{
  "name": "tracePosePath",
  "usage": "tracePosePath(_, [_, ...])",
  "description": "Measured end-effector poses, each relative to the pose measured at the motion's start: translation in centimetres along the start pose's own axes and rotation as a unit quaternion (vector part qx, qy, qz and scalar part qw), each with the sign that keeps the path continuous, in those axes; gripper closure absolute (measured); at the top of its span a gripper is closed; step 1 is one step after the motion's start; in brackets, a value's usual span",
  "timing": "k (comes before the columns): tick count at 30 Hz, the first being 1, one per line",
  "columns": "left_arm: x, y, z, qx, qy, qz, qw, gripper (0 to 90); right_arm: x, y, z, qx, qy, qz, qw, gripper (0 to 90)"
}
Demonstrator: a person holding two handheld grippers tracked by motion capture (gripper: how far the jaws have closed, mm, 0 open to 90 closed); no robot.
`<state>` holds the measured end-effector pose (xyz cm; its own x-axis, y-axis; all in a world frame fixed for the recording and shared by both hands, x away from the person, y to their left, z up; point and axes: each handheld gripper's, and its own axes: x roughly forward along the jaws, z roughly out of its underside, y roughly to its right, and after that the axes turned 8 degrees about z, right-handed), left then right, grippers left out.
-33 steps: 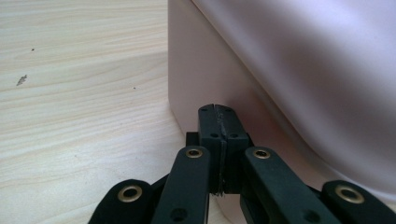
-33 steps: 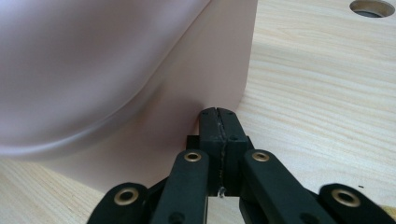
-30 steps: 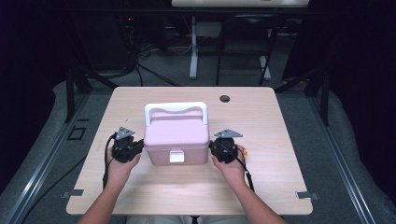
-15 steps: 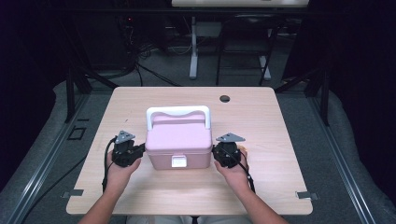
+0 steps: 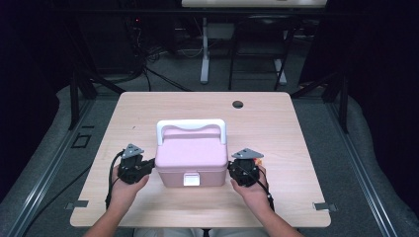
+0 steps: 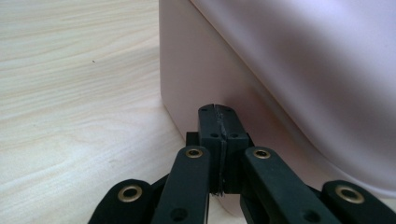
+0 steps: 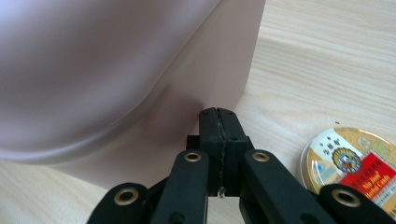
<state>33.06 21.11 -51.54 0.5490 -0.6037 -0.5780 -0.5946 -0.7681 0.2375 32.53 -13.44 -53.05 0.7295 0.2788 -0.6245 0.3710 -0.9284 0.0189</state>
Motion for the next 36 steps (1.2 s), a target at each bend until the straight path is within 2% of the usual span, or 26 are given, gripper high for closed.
tracePosePath(9, [-0.5, 1.2, 0.6, 0.009, -0.007, 0.005, 0.9999, 90.0, -1.2, -0.1, 1.3, -0.013, -0.015, -0.005, 0.9998, 90.0])
tracePosePath(15, [-0.9, 2.0, 1.0, 0.019, -0.013, 0.009, 0.9997, 90.0, -2.1, -0.1, 2.1, -0.01, -0.016, -0.01, 0.9998, 90.0])
tracePosePath(25, [-1.4, 2.5, 1.6, 0.025, -0.016, 0.02, 0.9994, 90.0, -3.4, -0.3, 3.0, -0.018, -0.023, -0.02, 0.9994, 90.0])
tracePosePath(32, [-1.8, 2.9, 2.0, 0.031, -0.017, 0.022, 0.9991, 90.0, -3.9, -0.3, 3.4, -0.012, -0.026, -0.024, 0.9993, 90.0])
tracePosePath(36, [-1.9, 3.0, 2.3, 0.026, -0.011, 0.024, 0.9993, 90.0, -4.2, -0.3, 3.6, -0.011, -0.026, -0.027, 0.9992, 90.0])
